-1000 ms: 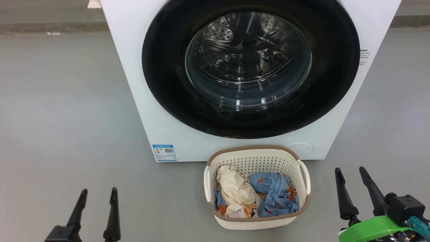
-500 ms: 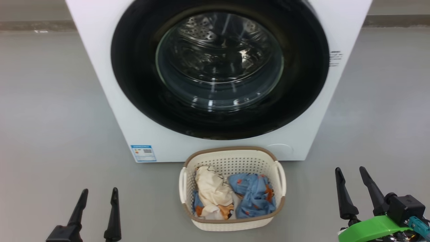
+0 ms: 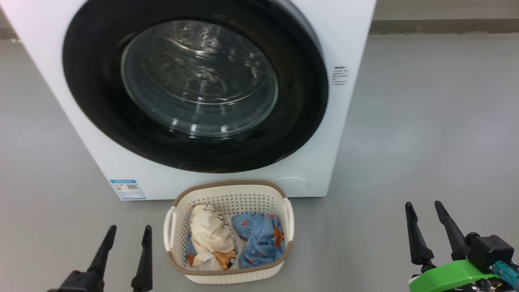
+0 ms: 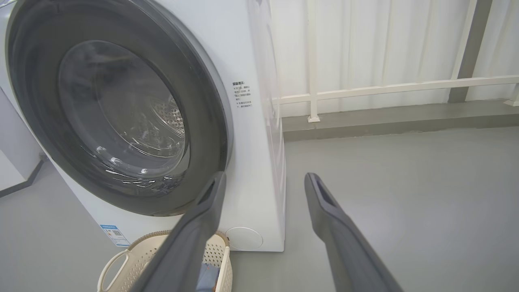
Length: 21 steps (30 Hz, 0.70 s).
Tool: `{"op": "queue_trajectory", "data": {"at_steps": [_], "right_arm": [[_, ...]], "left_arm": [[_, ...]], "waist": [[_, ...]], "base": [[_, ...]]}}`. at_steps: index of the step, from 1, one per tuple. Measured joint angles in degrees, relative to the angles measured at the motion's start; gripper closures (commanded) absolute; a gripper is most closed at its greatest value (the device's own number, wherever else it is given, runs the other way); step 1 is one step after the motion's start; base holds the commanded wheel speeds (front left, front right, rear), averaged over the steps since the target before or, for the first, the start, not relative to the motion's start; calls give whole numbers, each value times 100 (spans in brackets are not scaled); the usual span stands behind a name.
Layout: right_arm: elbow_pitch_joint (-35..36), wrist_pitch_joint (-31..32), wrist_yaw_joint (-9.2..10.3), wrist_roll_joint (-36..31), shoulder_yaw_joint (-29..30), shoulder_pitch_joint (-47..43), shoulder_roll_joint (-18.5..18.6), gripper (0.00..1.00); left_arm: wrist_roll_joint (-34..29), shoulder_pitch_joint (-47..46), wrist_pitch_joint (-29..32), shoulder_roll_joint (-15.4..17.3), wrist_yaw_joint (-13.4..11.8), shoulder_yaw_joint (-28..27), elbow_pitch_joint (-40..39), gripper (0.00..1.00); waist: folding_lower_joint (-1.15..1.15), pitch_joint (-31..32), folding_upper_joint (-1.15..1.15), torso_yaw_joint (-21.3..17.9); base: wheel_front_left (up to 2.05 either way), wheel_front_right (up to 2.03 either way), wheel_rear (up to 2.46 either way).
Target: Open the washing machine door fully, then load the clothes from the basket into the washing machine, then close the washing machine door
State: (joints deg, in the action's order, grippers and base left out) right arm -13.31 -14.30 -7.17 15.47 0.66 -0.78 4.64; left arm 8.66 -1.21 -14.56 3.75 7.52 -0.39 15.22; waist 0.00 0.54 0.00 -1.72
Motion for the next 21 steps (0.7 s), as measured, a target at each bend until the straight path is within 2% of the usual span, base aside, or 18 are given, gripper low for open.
{"op": "queue_trajectory", "data": {"at_steps": [3,9,18,19,20,21], "right_arm": [[0,0,0,0,9,0,-1,0],[-1,0,0,0,16,0,2,0],[-4,0,0,75,80,8,23,0],[-11,0,0,118,73,19,21,59],[-16,0,0,191,65,31,13,90],[-24,0,0,304,49,40,-3,100]], "left_arm": [[281,0,-1,-16,0,-5,-56,0],[334,0,-1,-30,0,14,-60,0],[441,1,-1,-31,0,85,-68,0],[464,1,-1,-31,0,91,-68,0],[490,1,-1,-31,0,97,-68,0],[493,1,-1,-31,0,102,-67,0]], "waist": [[0,-9,0,-6],[0,-17,0,-5],[0,-31,0,41],[0,-33,0,47],[0,-37,0,51],[0,-41,0,55]], "base": [[121,121,-242],[90,90,-179],[25,25,-49],[0,0,0],[0,0,0],[0,0,0]]}}
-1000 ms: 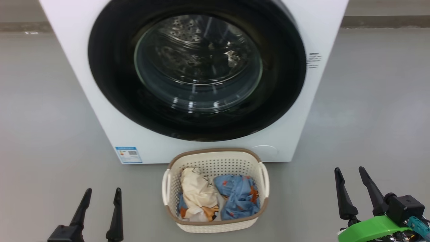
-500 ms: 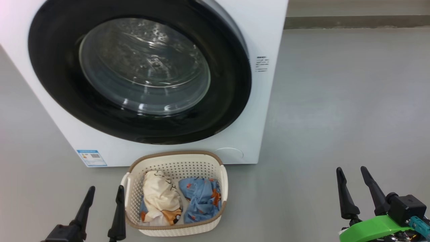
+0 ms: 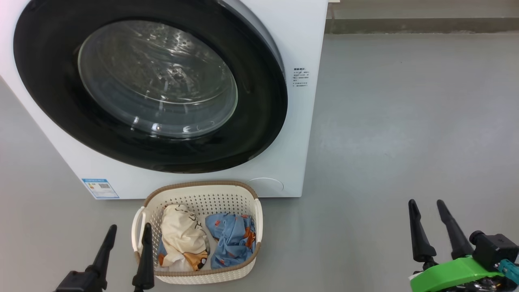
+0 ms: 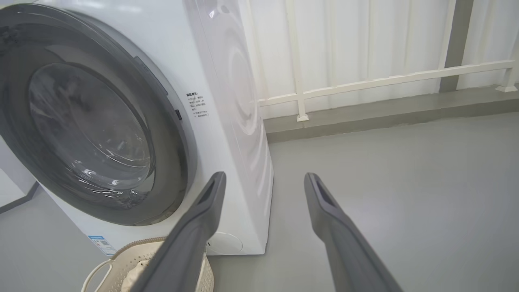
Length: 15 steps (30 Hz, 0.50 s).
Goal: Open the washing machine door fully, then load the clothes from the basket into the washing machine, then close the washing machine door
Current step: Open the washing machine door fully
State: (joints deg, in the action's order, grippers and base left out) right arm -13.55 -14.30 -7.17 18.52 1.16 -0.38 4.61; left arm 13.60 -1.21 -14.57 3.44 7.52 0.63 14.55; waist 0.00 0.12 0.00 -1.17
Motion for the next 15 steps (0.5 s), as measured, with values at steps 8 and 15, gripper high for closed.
{"op": "queue_trajectory", "data": {"at_steps": [8,15], "right_arm": [[-86,-1,0,1720,-85,641,-94,100],[42,-24,0,3925,-509,1466,89,100]], "left_arm": [[47,-2,0,-79,0,116,34,0],[64,-229,0,-88,0,339,73,0]], "waist": [[0,-65,0,74],[0,-231,0,202]], "base": [[0,0,0],[0,0,0]]}}
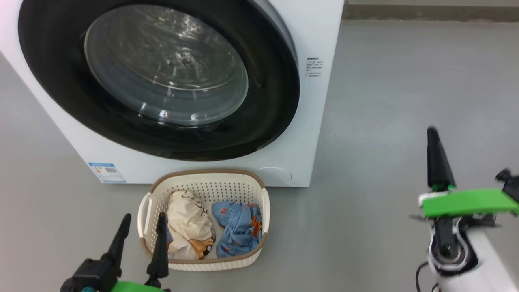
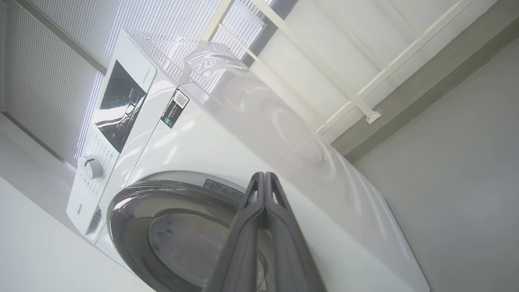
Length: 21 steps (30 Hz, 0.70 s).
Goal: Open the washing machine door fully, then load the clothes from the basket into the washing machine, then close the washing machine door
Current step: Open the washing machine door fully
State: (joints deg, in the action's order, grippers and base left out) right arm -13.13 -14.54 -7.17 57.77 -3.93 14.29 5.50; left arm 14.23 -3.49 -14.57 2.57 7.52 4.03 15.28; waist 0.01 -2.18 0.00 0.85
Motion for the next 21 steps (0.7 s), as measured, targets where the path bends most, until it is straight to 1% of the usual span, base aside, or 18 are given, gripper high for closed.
{"op": "queue_trajectory", "data": {"at_steps": [4,7,9,10,12,16,21], "right_arm": [[9,21,0,1389,-328,541,394,100],[68,330,0,2329,-414,931,681,100],[70,575,0,2773,-399,1184,858,100],[70,575,0,2773,-399,1184,858,100],[29,878,0,3121,-330,1419,1010,100],[-116,1551,1,3483,-298,1857,1265,100],[-472,2552,1,3620,-353,2347,1486,100]], "left_arm": [[59,-155,-4,-4,0,158,14,0],[102,-261,-4,-3,0,244,21,0],[172,-343,-4,-5,0,331,27,0],[172,-343,-4,-5,0,331,27,0],[219,-412,-4,-7,0,402,27,0],[357,-538,-4,-14,0,515,31,0],[435,-599,-4,-15,0,534,11,0]], "waist": [[0,-143,0,99],[0,-260,0,185],[0,-340,0,252],[0,-340,0,252],[0,-426,0,324],[0,-594,0,493],[0,-824,0,698]], "base": [[0,0,0],[0,0,0],[0,0,0],[0,0,0],[0,0,0],[0,0,0],[0,0,0]]}}
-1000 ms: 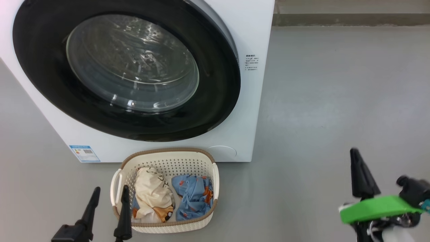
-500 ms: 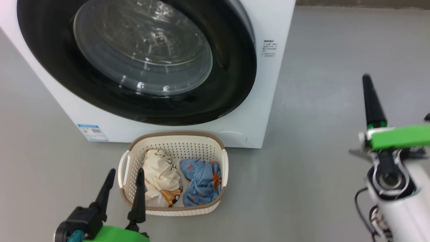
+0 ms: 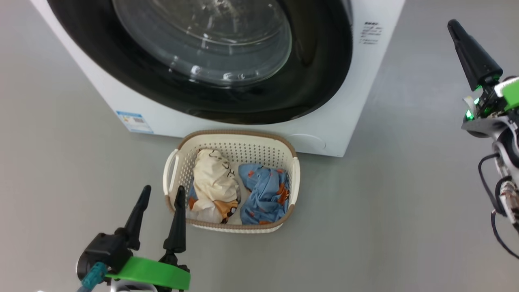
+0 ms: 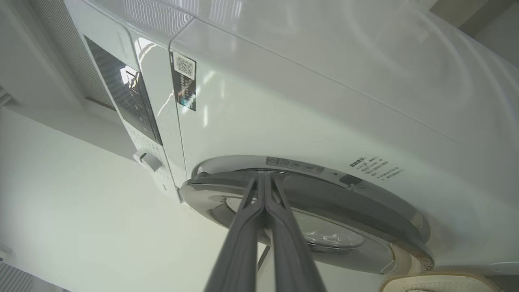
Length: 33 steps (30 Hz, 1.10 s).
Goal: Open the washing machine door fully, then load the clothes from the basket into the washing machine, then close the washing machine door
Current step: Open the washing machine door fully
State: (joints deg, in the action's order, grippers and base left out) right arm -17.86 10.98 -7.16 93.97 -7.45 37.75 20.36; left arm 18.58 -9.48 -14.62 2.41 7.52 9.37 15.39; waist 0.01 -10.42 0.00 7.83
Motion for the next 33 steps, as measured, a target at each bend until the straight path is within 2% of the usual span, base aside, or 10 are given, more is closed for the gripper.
{"op": "queue_trajectory", "data": {"at_steps": [6,15,21,33], "right_arm": [[-628,831,0,196,-1,608,81,100],[-1092,2024,0,341,-11,1377,165,100],[-1283,2365,0,328,-19,1915,163,100],[-1533,2584,0,126,-167,2581,109,100]], "left_arm": [[51,-119,0,-2,0,96,-62,0],[107,-294,0,-7,0,232,-131,0],[171,-486,0,-12,0,287,-226,0],[257,-798,-1,-26,0,293,-381,0]], "waist": [[0,-301,0,201],[0,-764,0,444],[0,-1069,0,533],[0,-1568,0,635]], "base": [[0,0,0],[0,0,0],[0,0,0],[0,0,0]]}}
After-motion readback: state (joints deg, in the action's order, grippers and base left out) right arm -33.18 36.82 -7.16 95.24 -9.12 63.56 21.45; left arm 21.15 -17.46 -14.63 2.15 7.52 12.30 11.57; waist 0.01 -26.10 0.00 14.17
